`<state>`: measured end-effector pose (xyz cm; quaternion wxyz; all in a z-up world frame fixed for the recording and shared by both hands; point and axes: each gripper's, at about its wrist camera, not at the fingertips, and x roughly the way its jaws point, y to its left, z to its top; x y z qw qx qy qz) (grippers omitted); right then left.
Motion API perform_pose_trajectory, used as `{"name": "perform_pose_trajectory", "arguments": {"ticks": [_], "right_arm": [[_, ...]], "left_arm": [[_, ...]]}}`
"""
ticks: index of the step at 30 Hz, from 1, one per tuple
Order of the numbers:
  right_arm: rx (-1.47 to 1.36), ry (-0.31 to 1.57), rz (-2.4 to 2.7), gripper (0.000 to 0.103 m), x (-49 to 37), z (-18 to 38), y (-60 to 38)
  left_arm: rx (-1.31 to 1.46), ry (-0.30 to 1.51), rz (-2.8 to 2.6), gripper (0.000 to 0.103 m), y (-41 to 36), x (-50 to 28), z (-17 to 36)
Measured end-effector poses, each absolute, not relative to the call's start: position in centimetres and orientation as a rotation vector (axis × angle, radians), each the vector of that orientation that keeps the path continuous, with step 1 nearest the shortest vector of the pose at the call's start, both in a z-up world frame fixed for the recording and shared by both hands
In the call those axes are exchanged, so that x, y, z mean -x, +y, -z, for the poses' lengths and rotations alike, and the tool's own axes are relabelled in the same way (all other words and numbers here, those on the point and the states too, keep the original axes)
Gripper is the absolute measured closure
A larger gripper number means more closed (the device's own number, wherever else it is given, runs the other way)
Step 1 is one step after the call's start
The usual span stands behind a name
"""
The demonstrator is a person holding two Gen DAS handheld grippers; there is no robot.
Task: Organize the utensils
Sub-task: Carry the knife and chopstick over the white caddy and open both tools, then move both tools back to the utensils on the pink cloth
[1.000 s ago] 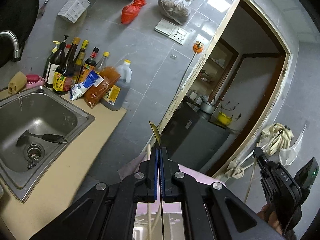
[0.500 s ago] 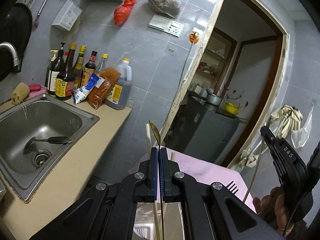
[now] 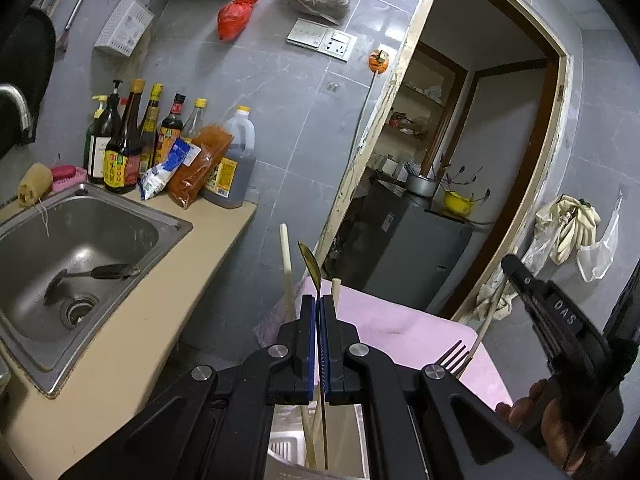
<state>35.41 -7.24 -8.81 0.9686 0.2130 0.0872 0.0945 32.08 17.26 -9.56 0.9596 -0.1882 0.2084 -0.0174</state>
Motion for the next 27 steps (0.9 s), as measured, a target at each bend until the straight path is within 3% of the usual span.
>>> {"name": "perform_pose_trajectory", "arguments": {"ticks": [3, 7, 10, 11, 12, 14, 20, 27], "right_arm": [[-0.418, 0.201, -0.207, 0.095, -34.9, 8.9, -7.5], [-0.418, 0.229, -0.212, 0.073, -34.3, 8.9, -8.2], [-0.417, 0.240, -0.211, 0.072, -33.5, 8.8, -9.2], [-0.410, 0.244, -0.209, 0.071, -33.3, 8.6, -9.6], [-0.403, 0.246, -0.209, 0.070, -33.1, 8.4, -9.9], [-0.386, 0.246, -0.202, 0.055, -32.4, 7.9, -10.9], [-0.324, 0.221, -0.175, 0.032, -30.4, 5.9, -14.2], [-0.246, 0.167, -0.124, 0.011, -28.0, 3.3, -19.1]], "left_arm": [[0.385, 0.440, 0.042, 0.098, 17.3, -31.9, 9.6], [0.367, 0.473, 0.056, 0.085, 17.0, -31.9, 9.4], [0.367, 0.456, 0.057, 0.061, 16.8, -31.4, 8.9], [0.378, 0.443, 0.056, 0.048, 16.8, -31.1, 8.7], [0.387, 0.431, 0.055, 0.043, 16.8, -30.8, 8.5], [0.385, 0.417, 0.047, 0.040, 16.3, -30.4, 7.8], [0.336, 0.361, 0.040, 0.020, 13.8, -29.4, 5.4], [0.302, 0.292, 0.017, 0.001, 9.3, -28.1, 3.3]]}}
